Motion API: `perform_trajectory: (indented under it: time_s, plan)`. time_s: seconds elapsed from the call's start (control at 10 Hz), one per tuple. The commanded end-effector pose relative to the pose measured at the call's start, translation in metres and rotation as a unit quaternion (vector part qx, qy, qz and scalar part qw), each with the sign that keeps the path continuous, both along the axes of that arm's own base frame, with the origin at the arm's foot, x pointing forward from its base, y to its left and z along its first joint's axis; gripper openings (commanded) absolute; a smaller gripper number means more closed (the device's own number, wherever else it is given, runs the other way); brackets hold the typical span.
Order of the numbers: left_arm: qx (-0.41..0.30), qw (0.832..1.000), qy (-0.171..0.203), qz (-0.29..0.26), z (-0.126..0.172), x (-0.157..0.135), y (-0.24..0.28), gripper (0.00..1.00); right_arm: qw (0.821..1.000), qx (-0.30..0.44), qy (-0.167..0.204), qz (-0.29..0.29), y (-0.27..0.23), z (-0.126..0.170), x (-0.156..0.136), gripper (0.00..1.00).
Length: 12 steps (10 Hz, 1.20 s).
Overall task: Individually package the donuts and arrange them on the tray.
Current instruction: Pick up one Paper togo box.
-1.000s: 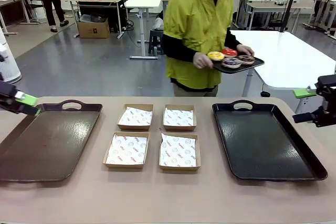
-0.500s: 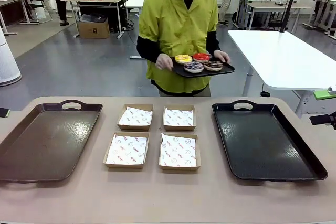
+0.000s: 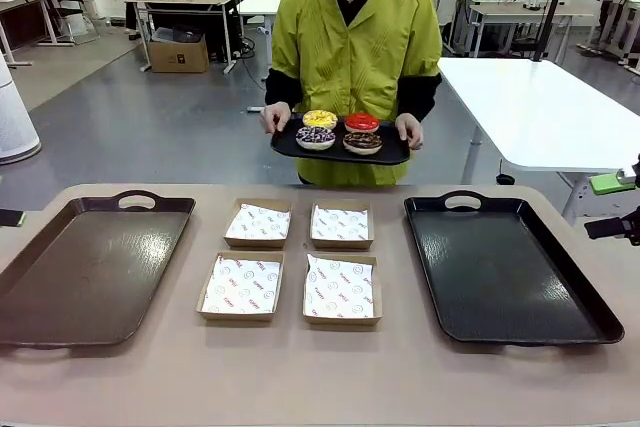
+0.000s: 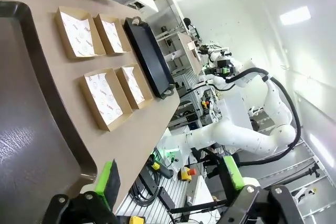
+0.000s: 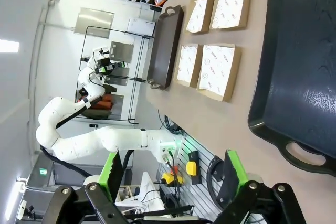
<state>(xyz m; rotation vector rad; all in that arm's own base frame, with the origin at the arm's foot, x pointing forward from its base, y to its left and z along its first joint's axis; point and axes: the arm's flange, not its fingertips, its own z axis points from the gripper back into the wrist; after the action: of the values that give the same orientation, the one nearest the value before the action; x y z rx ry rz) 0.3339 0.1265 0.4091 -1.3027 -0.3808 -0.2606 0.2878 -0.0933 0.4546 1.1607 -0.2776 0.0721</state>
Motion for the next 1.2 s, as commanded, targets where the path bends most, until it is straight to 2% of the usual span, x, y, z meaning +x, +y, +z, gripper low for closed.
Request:
perform_trajectory:
  time_s: [0.0, 1.1]
  plan:
    - [0.001, 1.000, -0.009, -0.006, 0.0031, -0.0037, 0.0024, 1.00, 1.000, 0.010, 0.001, -0.002, -0.0030, -0.0003, -0.0019, 1.00]
    - [0.001, 1.000, -0.009, -0.006, 0.0031, -0.0037, 0.0024, 1.00, 1.000, 0.010, 0.001, -0.002, -0.0030, -0.0003, -0.0019, 1.00]
